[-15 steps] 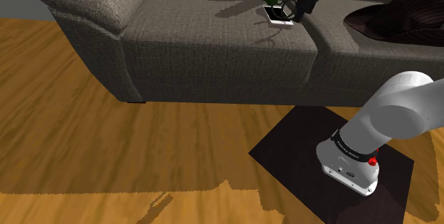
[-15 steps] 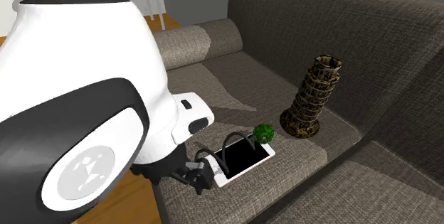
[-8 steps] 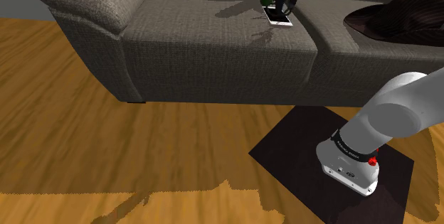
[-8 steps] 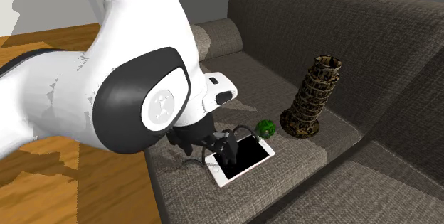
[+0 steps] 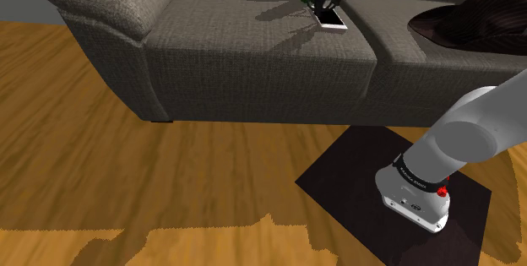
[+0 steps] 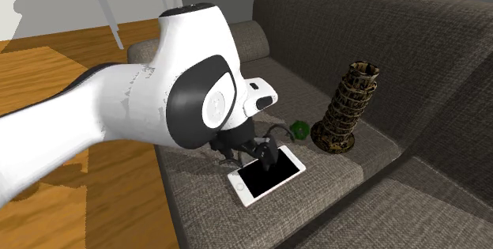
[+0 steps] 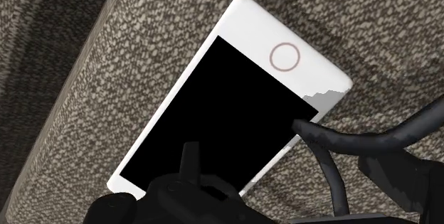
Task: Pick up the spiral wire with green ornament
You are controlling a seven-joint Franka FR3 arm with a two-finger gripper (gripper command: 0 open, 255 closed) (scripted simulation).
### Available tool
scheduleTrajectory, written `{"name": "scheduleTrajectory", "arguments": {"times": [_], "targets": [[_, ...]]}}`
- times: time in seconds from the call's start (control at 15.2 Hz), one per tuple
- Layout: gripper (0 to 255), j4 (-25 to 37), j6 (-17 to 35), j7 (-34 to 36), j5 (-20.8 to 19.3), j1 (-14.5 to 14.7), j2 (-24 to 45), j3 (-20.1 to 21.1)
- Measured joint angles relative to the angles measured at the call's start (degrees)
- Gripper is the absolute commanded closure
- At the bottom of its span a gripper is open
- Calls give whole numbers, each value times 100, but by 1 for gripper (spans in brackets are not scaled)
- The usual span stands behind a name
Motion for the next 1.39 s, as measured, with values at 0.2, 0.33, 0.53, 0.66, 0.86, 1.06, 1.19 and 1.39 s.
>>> {"name": "scheduleTrajectory", "arguments": {"times": [0.2, 0.33, 0.53, 0.66, 0.86, 1.06, 1.19, 1.39], "targets": [[0, -218, 215, 46, -16, -1, -1, 1], [255, -250, 252, 51, -20, -2, 3, -1], [255, -265, 267, 55, -20, 0, 2, 2], [255, -261, 269, 55, -20, 1, -2, 4], [255, -262, 271, 56, -19, 2, -6, 6], [255, -233, 239, 49, -17, 1, -5, 6], [255, -98, 112, 28, -8, 2, 6, 9], [255, 106, -109, -23, 6, -2, -13, 3]]}}
